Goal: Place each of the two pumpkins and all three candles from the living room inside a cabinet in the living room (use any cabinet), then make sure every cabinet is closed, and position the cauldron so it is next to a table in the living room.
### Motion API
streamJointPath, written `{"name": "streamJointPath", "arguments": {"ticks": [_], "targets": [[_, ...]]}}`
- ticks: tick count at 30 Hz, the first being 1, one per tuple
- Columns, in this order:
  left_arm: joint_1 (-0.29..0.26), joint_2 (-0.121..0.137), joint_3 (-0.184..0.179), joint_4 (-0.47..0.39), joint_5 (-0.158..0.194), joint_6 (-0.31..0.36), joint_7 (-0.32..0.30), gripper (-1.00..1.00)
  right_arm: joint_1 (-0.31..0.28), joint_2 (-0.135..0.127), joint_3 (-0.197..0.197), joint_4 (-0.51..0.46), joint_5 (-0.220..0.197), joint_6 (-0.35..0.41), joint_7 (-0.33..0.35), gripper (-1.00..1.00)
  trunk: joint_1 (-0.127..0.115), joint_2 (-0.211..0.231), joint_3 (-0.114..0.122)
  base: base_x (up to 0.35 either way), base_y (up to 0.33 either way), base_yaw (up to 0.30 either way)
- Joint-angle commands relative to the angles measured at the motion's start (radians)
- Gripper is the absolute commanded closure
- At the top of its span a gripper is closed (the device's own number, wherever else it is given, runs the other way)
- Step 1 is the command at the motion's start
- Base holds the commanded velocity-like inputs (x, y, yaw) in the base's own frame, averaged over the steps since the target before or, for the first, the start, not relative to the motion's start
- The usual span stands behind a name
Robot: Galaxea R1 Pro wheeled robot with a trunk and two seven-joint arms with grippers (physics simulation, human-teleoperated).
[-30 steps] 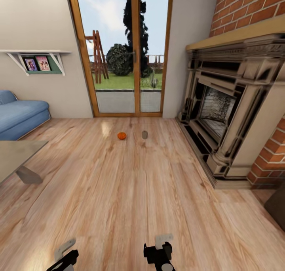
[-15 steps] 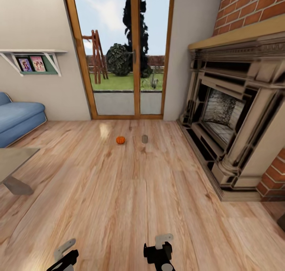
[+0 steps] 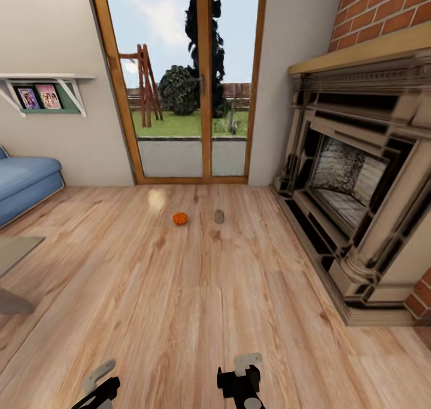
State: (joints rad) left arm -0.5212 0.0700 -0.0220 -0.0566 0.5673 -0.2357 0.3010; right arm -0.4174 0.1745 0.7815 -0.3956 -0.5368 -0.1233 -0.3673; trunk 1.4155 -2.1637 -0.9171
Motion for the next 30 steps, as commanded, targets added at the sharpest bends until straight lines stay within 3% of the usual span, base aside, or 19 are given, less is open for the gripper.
{"name": "streamJointPath", "arguments": {"ticks": [1,30], "targets": [[0.0,0.0,-0.003,0.0,0.003,-0.002,0.003,-1.0,-0.001,0.0,0.008,0.001,-0.011,-0.007,-0.005,-1.0,0.0,0.0,-0.001,0.34,0.0,0.0],[0.0,-0.006,-0.003,0.0,-0.003,-0.002,0.003,-1.0,-0.001,0.0,0.008,0.001,-0.012,-0.009,-0.005,-1.0,0.0,0.0,-0.001,0.33,0.0,0.0]]}}
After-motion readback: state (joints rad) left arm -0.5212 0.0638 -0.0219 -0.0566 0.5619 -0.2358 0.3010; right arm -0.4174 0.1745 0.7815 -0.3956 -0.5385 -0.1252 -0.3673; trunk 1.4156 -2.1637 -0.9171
